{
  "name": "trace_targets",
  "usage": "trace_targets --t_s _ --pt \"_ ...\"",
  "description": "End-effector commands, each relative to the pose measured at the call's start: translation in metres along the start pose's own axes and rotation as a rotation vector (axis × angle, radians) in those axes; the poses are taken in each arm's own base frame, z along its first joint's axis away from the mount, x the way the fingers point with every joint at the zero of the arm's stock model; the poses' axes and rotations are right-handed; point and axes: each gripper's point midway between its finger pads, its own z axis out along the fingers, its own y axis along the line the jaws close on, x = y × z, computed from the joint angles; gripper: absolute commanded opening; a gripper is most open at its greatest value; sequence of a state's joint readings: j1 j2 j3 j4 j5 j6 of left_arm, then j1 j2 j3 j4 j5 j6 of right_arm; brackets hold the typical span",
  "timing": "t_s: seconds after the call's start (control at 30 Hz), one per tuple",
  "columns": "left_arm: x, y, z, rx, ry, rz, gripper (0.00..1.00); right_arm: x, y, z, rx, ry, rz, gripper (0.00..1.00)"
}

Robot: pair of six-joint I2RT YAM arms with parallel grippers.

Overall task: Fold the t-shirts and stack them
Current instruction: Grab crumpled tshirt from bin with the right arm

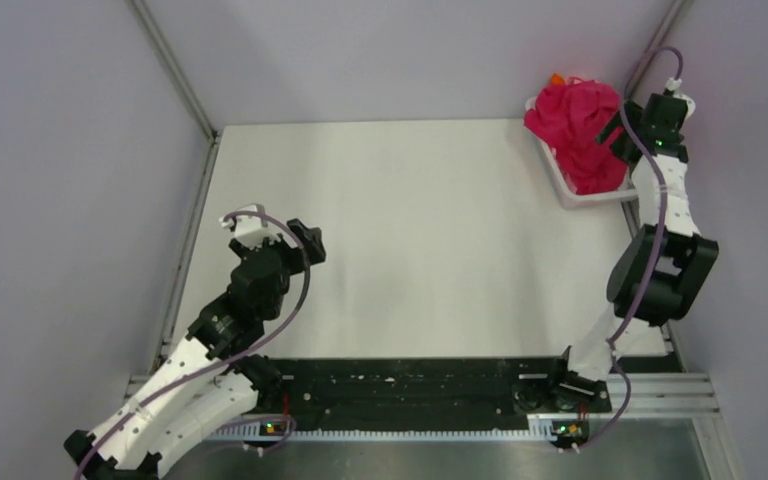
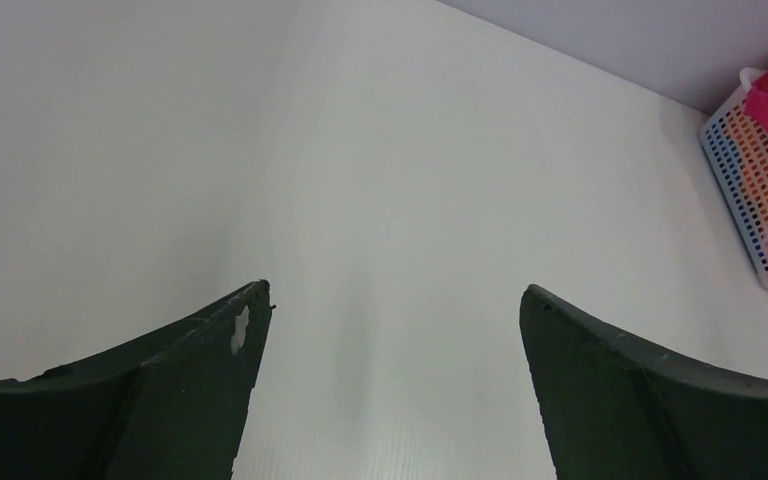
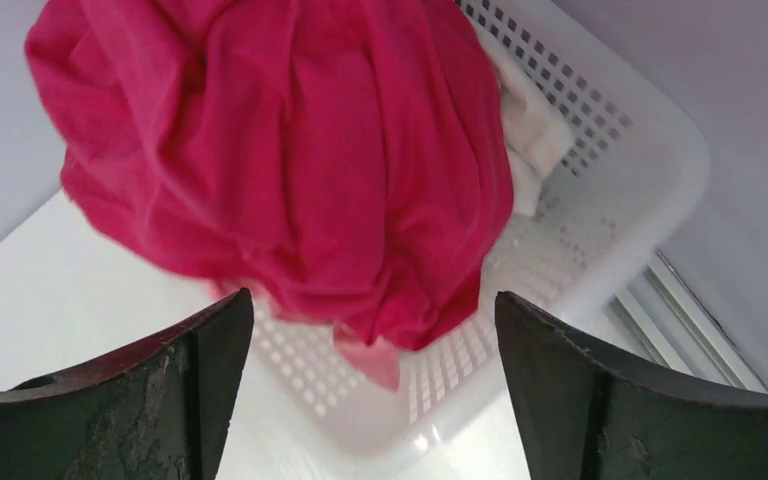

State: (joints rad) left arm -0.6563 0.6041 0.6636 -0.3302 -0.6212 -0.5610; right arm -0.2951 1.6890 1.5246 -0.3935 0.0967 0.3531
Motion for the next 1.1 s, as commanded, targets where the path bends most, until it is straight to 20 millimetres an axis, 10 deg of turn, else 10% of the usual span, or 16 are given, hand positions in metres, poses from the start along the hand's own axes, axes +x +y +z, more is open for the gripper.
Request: trace_targets --t_s 0.0,0.5,0.7,0.77,0.93,1.07 --pt "-0.012 -0.013 0.007 0.035 -0.049 -0.017 0.99 -0.032 0.031 0.04 -0.148 -0.028 -0.025 0.88" --pt "-0.006 -0.019 0.026 0.003 -0.047 0.007 0.99 -0.023 0.082 0.116 -0.274 -0.017 -0.032 0.83" --pt "-0.003 -0.015 0.028 -0.023 -0.036 0.017 0.99 -0.011 0.084 0.138 -0.259 0.001 -0.029 0.39" --pt "-0.003 -0.014 0.027 -0.03 -0.036 0.016 0.99 -0.019 0.086 0.131 -0.264 -0.007 -0.034 0.03" --pt "-0.003 -0.015 0.024 -0.015 -0.029 0.004 0.99 -0.085 0.091 0.074 -0.25 -0.15 -0.082 0.0" --pt "0.0 -0.018 0.021 0.021 -0.02 -0.02 0.99 -0.159 0.097 -0.012 -0.254 -0.344 -0.073 0.0"
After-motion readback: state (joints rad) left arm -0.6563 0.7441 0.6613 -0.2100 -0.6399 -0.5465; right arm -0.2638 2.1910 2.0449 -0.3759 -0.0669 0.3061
